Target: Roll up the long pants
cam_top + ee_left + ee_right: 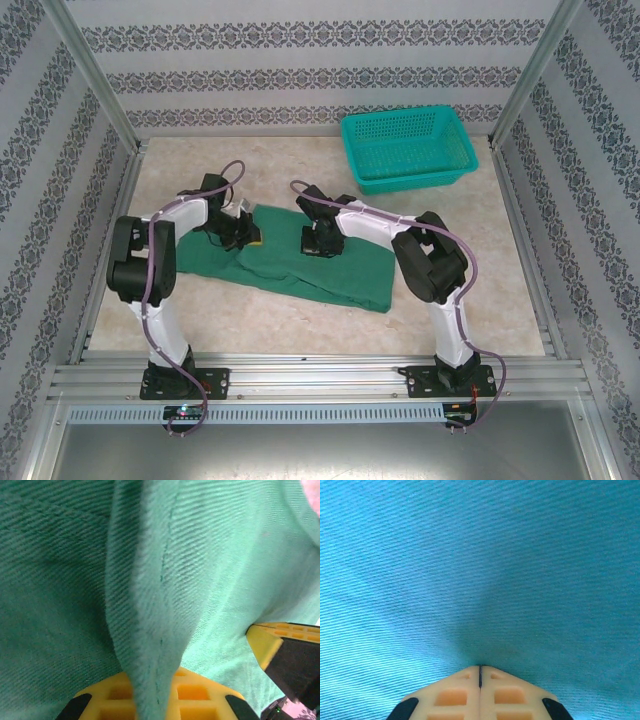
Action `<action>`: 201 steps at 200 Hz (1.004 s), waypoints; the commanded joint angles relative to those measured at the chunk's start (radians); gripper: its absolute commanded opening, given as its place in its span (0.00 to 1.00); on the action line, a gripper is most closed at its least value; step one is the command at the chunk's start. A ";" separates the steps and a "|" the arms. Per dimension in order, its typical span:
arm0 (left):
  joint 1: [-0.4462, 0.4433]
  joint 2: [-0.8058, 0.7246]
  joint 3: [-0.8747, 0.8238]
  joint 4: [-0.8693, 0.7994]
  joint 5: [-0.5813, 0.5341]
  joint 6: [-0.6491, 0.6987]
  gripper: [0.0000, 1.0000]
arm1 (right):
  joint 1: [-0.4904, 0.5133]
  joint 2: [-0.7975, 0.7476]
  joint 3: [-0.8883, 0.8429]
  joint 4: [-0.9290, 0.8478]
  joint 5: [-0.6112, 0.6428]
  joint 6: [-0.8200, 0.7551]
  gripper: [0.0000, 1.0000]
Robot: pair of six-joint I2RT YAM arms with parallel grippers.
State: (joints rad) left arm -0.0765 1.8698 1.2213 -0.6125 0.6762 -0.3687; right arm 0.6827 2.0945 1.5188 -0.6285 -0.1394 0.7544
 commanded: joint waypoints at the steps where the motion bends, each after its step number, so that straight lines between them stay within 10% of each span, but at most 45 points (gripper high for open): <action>1: 0.010 -0.110 0.056 -0.139 -0.096 0.037 0.00 | -0.023 -0.065 -0.022 -0.037 0.050 0.002 0.00; 65: 0.087 -0.298 0.100 -0.322 -0.230 0.050 0.00 | -0.111 -0.146 -0.054 -0.033 0.045 -0.026 0.01; 128: 0.375 -0.295 0.107 -0.386 -0.316 0.099 0.01 | -0.141 -0.145 -0.082 0.004 0.015 -0.036 0.02; 172: 0.382 -0.177 0.170 -0.387 -0.434 0.090 0.49 | -0.138 -0.136 -0.089 0.013 0.017 -0.043 0.06; 201: 0.381 -0.320 0.135 -0.337 -0.512 0.069 0.53 | -0.148 -0.150 -0.111 0.009 0.031 -0.066 0.11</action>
State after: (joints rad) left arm 0.3077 1.6867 1.3590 -0.9596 0.2588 -0.2916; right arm 0.5430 1.9621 1.4326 -0.6079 -0.1215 0.7258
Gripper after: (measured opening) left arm 0.525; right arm 0.085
